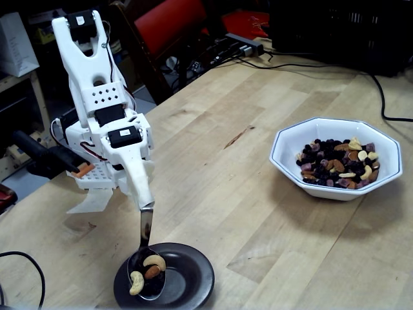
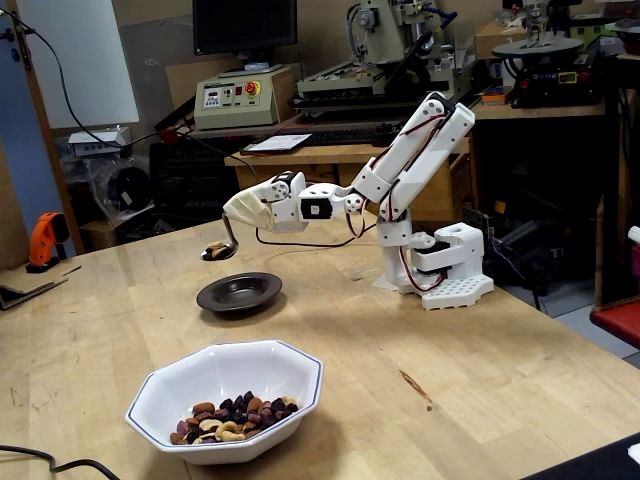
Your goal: Use spoon to transfer food from the white bowl to brown plate
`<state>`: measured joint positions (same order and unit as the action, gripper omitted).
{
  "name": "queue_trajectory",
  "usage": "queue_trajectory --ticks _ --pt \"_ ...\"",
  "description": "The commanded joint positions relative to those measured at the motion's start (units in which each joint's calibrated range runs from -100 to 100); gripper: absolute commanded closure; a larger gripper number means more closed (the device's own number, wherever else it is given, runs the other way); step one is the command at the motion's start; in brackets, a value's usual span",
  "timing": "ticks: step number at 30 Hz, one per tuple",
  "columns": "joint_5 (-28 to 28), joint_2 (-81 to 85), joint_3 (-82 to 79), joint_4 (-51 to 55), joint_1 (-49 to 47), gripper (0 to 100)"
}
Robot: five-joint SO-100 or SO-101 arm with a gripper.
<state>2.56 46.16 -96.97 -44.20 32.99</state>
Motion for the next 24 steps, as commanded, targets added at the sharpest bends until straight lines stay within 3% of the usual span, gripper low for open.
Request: queue_trajectory --ticks 1,24 --pt "0.29 0.10 -0.38 -0.39 0.27 96" --pt "0.49 -7.09 -0.55 -0.54 0.27 96"
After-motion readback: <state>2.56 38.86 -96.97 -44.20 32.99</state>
